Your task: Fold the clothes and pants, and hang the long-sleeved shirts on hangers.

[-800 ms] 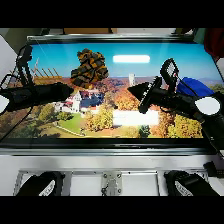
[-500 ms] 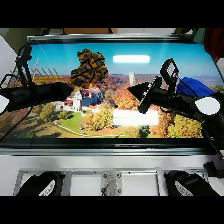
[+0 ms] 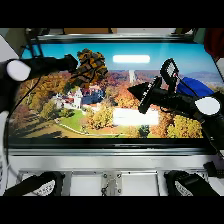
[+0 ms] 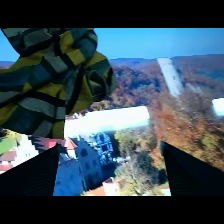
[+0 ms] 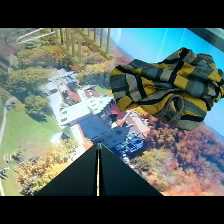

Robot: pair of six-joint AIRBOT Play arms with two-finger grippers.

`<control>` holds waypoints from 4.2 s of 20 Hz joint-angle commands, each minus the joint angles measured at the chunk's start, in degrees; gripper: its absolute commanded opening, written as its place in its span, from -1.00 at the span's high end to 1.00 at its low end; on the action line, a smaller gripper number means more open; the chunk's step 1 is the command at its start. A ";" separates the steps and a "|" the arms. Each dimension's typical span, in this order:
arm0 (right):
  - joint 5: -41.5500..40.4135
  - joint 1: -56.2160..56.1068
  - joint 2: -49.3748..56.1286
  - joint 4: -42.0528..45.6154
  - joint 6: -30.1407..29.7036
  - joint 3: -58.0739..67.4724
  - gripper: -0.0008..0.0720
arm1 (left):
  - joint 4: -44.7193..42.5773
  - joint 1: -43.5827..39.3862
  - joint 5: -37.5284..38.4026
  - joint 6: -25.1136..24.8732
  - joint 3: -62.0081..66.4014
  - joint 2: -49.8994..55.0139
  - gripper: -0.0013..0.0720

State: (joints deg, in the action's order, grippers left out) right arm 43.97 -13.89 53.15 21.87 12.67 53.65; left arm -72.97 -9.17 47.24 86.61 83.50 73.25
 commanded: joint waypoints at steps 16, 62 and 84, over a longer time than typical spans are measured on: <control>0.02 -0.07 0.02 -0.02 0.00 -0.02 0.92 | -8.15 -0.44 -3.28 -0.68 30.93 53.66 -0.92; 1.05 4.11 -4.55 -9.27 5.25 -0.02 0.90 | -7.82 -0.26 13.40 8.81 -32.87 -10.91 0.93; 1.51 -22.38 22.29 59.36 70.58 25.55 0.93 | -8.07 -2.14 12.63 8.76 -30.73 -10.91 0.93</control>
State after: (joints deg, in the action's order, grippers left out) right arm 45.28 -29.15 65.65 67.46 68.05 74.13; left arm -80.99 -11.27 59.88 95.37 52.71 62.35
